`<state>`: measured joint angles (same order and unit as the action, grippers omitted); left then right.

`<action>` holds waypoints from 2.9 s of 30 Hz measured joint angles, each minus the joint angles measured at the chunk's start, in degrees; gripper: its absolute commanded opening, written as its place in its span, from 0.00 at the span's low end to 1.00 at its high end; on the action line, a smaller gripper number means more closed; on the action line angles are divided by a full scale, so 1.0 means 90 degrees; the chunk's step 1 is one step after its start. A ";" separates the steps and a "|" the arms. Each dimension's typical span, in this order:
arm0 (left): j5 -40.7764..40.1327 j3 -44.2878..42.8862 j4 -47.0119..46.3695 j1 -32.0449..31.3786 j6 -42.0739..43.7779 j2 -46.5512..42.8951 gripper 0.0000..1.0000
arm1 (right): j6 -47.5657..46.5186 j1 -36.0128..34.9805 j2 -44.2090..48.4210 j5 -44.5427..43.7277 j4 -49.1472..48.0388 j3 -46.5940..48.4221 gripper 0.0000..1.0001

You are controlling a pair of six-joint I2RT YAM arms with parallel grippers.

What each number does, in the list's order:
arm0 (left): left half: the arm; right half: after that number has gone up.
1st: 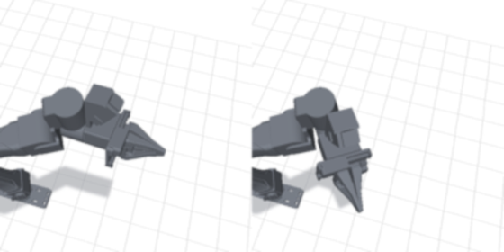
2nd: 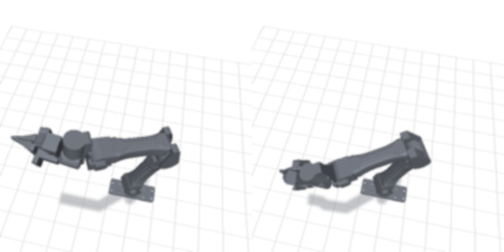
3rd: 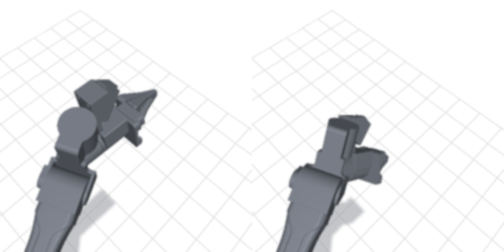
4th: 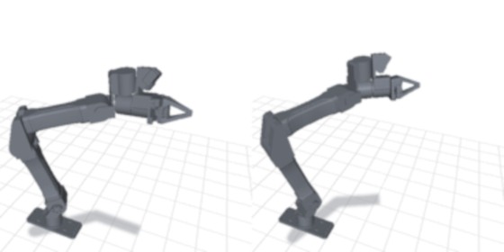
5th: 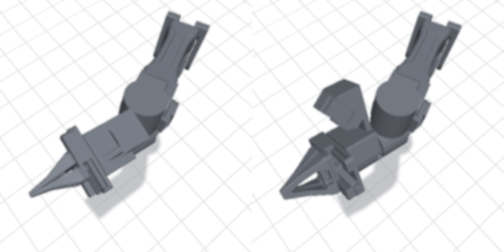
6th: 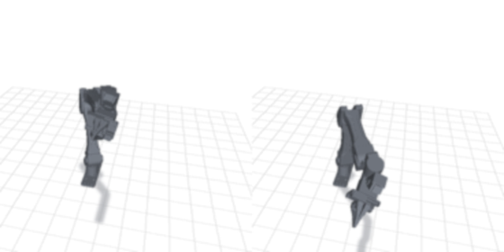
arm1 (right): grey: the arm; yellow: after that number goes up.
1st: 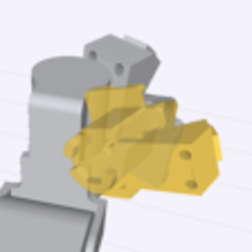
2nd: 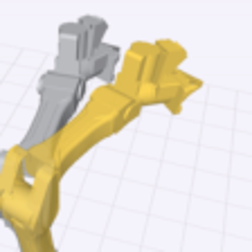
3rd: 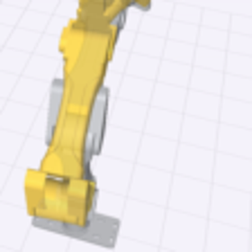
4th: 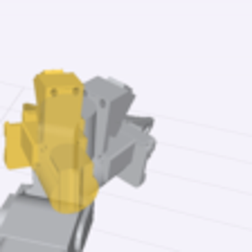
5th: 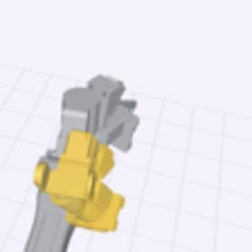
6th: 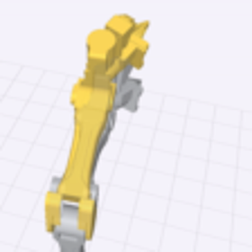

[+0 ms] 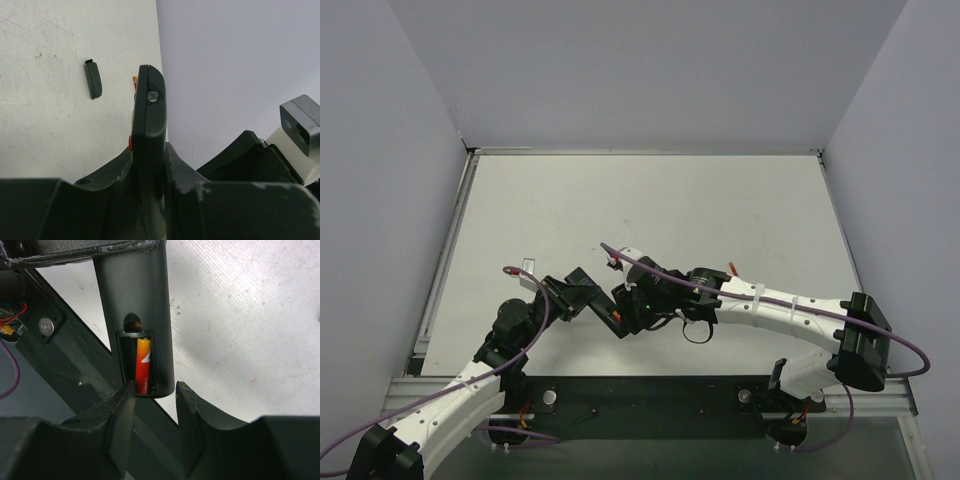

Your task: Load the batteries into the remote control

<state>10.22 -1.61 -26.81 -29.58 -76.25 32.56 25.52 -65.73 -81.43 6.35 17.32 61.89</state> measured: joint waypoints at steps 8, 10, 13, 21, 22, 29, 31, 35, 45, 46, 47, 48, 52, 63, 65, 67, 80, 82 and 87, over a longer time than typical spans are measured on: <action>-0.0010 0.0000 -0.0039 0.0002 0.0002 0.0012 0.00 | 0.0000 0.0000 -0.0131 0.0017 -0.0041 0.0053 0.30; -0.0017 0.0000 -0.0039 0.0002 0.0002 0.0017 0.00 | 0.0000 0.0000 -0.0194 0.0029 -0.0041 0.0068 0.27; -0.0024 0.0000 -0.0036 0.0002 0.0005 0.0017 0.00 | 0.0000 0.0000 -0.0272 0.0036 -0.0019 0.0107 0.23; -0.0075 0.0002 0.0017 0.0002 0.0002 -0.0075 0.00 | -0.0058 -0.0007 -0.0345 -0.0121 0.0066 0.0214 0.11; -0.0090 0.0002 0.0029 0.0002 0.0005 -0.0104 0.00 | -0.0073 -0.0012 -0.0355 -0.0131 0.0073 0.0231 0.11; -0.0112 0.0002 0.0058 0.0007 0.0046 -0.0141 0.00 | -0.0124 -0.0041 -0.0374 -0.0192 0.0095 0.0270 0.20; -0.0119 0.0002 0.0056 0.0007 0.0063 -0.0141 0.00 | -0.0124 -0.0041 -0.0374 -0.0216 0.0080 0.0270 0.20; -0.0172 0.0002 0.0051 0.0010 0.0104 -0.0172 0.00 | -0.0146 -0.0044 -0.0374 -0.0282 0.0027 0.0270 0.20; -0.0316 0.0002 0.0049 0.0051 0.0228 -0.0311 0.00 | -0.0194 -0.0070 -0.0376 -0.0515 -0.0192 0.0267 0.30; -0.0299 0.0002 0.0044 0.0049 0.0228 -0.0325 0.00 | -0.0192 -0.0070 -0.0376 -0.0532 -0.0255 0.0267 0.31; -0.0245 0.0002 0.0034 0.0044 0.0216 -0.0350 0.00 | -0.0192 -0.0070 -0.0376 -0.0559 -0.0381 0.0267 0.32; -0.0194 0.0002 0.0027 0.0032 0.0228 -0.0386 0.00 | -0.0194 -0.0070 -0.0376 -0.0571 -0.0534 0.0267 0.33; -0.0182 0.0002 0.0175 0.0015 0.0459 -0.0648 0.00 | -0.0272 -0.0070 -0.0362 -0.0573 -0.0772 0.0265 0.34; -0.0255 0.0002 0.0758 0.0007 0.0896 -0.0976 0.00 | -0.0389 -0.0070 -0.0257 -0.0612 -0.0806 0.0255 0.31; -0.0257 0.0002 0.0806 0.0007 0.0908 -0.1005 0.00 | -0.0391 -0.0070 -0.0257 -0.0590 -0.0801 0.0255 0.31; -0.0260 0.0002 0.0831 0.0007 0.0911 -0.1020 0.00 | -0.0408 -0.0070 -0.0257 -0.0542 -0.0806 0.0255 0.31; -0.0257 0.0002 0.0838 0.0007 0.0889 -0.1008 0.00 | -0.0481 -0.0070 -0.0515 -0.0282 -0.0787 0.0255 0.32; -0.0255 0.0002 0.0838 0.0007 0.0882 -0.1010 0.00 | -0.0481 -0.0070 -0.0556 -0.0291 -0.0765 0.0255 0.31; -0.0257 0.0002 0.0833 0.0007 0.0879 -0.1030 0.00 | -0.0478 -0.0070 -0.0600 -0.0325 -0.0767 0.0255 0.25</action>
<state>7.90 -1.58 -19.31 -29.52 -68.34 23.29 21.21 -66.37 -86.83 3.42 10.41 64.18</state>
